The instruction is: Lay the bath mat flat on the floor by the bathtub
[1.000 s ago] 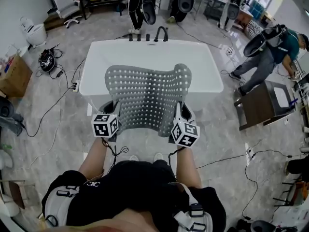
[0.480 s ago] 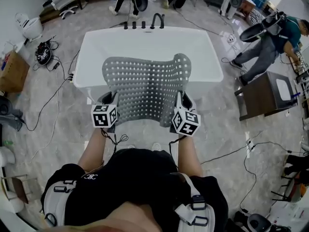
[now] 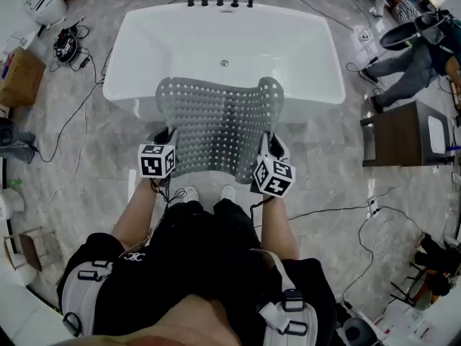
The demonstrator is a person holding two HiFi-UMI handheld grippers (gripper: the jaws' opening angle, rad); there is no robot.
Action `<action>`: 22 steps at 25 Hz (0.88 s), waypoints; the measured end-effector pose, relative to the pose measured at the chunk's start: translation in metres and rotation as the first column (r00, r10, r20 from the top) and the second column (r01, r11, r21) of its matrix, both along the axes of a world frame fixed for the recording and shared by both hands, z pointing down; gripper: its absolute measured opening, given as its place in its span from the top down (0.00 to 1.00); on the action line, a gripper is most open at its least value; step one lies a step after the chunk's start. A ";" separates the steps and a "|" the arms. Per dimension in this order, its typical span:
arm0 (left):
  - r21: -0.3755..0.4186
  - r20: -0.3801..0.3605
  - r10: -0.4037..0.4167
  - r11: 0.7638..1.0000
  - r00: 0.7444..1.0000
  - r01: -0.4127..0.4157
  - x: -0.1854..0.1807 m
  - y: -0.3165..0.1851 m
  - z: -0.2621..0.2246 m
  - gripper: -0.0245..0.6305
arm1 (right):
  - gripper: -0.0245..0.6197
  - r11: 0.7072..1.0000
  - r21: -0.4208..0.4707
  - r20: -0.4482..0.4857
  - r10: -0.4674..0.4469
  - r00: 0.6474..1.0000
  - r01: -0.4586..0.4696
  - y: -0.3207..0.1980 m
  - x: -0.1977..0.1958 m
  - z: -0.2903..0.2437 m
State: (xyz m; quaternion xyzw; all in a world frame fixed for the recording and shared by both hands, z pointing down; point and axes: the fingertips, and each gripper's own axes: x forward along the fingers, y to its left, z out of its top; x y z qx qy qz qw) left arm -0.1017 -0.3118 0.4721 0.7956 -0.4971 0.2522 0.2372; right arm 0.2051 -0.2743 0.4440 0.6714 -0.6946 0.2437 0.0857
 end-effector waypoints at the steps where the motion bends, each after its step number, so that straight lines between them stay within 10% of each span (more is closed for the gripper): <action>1: -0.013 0.007 -0.006 1.000 1.000 0.006 0.005 0.000 0.008 0.89 | 0.87 1.000 -0.013 0.007 -0.005 1.000 0.005 -0.001 0.005 0.009; 22: -0.338 0.095 -0.055 0.937 0.994 0.084 0.024 0.026 0.242 0.89 | 0.87 0.913 -0.400 0.081 -0.052 0.995 0.080 0.010 0.064 0.264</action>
